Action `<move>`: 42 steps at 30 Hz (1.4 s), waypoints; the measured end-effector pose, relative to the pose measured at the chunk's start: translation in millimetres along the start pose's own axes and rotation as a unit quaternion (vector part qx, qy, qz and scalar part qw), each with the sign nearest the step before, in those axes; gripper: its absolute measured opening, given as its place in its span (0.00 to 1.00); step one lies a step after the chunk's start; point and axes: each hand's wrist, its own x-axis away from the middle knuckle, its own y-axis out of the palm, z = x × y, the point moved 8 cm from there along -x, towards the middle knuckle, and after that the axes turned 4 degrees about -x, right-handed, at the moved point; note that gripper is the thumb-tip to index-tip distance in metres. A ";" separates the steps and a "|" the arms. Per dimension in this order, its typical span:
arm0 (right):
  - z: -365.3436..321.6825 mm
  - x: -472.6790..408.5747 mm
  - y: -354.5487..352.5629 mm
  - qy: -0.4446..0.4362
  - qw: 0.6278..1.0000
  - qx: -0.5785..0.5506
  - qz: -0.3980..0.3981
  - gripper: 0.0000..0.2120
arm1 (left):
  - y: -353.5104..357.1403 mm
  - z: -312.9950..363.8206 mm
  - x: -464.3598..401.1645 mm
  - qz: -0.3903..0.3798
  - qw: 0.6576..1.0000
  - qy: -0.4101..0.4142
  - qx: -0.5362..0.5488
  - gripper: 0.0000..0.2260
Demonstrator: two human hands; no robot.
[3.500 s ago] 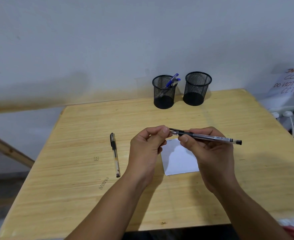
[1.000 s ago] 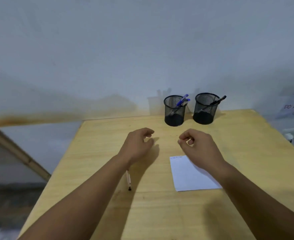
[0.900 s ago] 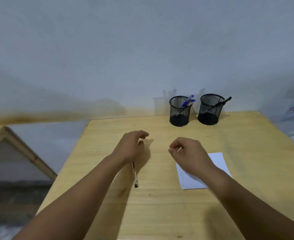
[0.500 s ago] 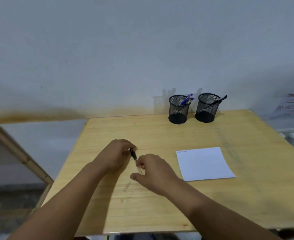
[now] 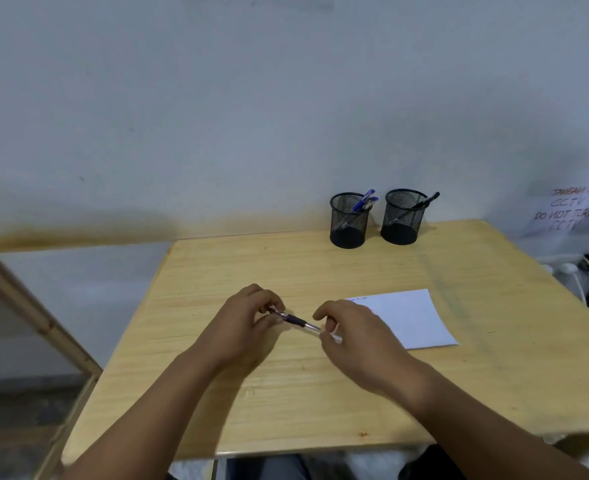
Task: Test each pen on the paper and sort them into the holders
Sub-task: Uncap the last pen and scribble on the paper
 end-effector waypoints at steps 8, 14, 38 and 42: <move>25.8 -1.6 -35.9 -0.009 1.000 -0.019 0.019 0.05 | 28.1 57.5 -11.8 0.035 0.997 0.025 0.063 0.03; 29.6 2.3 -49.6 -0.023 0.999 -0.021 0.045 0.10 | 43.1 77.5 -19.3 0.040 0.992 0.025 0.115 0.02; 126.8 -12.0 -67.5 0.232 0.877 -0.395 0.145 0.13 | 45.2 14.3 -42.2 0.158 0.963 -0.219 0.006 0.07; 134.9 -15.4 -57.7 0.227 0.847 -0.457 0.146 0.12 | 44.9 11.4 -46.8 0.155 0.965 -0.207 -0.043 0.05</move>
